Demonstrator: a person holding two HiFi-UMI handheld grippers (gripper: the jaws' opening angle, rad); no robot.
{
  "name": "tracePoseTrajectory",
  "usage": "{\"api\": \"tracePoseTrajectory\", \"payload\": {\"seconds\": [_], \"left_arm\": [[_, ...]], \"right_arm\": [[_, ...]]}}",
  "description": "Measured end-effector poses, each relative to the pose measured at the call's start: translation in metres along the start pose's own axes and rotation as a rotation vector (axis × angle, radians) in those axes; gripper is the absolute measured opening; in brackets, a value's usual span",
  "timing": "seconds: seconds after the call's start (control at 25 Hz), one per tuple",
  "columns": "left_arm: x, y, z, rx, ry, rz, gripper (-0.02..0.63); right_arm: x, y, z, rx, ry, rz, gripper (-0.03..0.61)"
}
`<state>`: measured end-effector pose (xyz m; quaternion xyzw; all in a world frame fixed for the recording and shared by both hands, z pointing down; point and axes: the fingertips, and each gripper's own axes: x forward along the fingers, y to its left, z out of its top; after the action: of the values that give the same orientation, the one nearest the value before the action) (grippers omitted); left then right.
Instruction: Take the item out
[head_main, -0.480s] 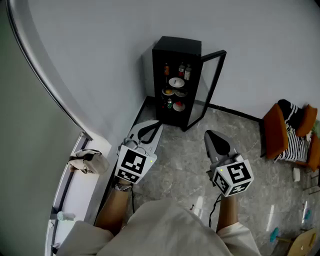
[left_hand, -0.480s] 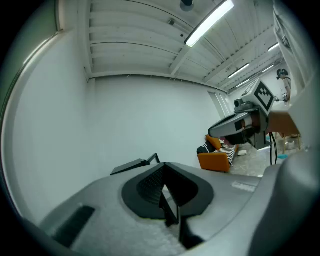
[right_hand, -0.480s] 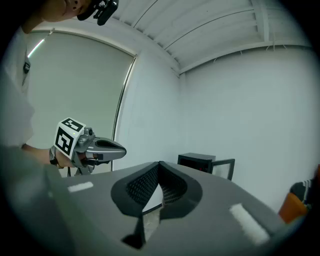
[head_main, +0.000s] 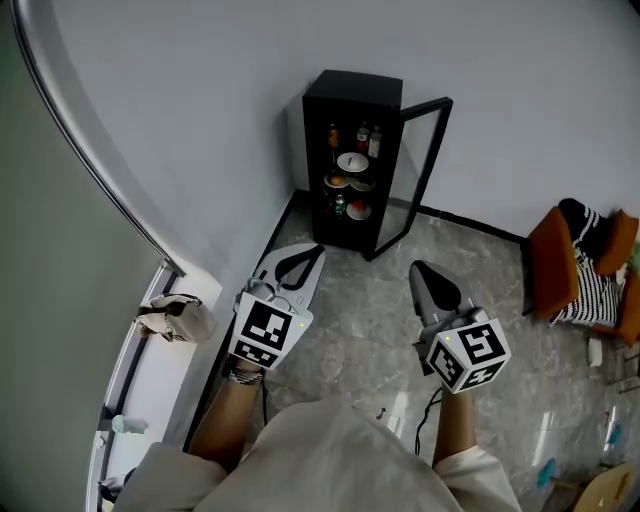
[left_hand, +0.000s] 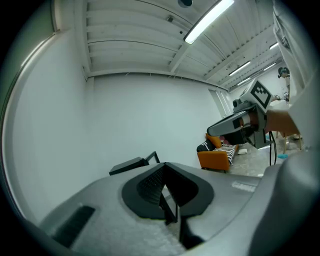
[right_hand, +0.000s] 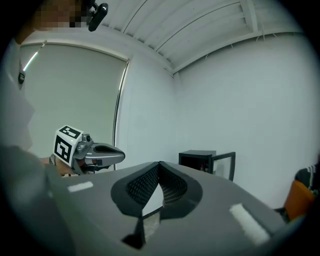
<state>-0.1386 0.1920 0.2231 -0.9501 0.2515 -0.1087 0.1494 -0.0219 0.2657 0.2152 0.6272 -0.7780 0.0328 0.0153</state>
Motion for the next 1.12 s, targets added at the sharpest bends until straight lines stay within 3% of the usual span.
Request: {"api": "tracePoseTrajectory", "payload": {"seconds": [0.32,0.52,0.88,1.12], "left_arm": [[0.014,-0.036,-0.011,-0.018,0.055,0.011,0.008],[0.027,-0.043,-0.020,-0.024,0.086,0.008,0.007],[0.083,-0.008,-0.043,-0.101,0.093,0.012,0.008],[0.137,0.040,-0.060,-0.109,0.095,0.008,0.007]], "right_arm": [[-0.009,-0.018,-0.028,-0.006,0.059,0.037,0.008],[-0.006,-0.026,-0.035,0.084,0.050,0.084,0.008],[0.046,-0.067,-0.036,0.027,0.084,0.082,0.008],[0.111,-0.106,-0.035,0.018,0.095,0.049,0.008]]}}
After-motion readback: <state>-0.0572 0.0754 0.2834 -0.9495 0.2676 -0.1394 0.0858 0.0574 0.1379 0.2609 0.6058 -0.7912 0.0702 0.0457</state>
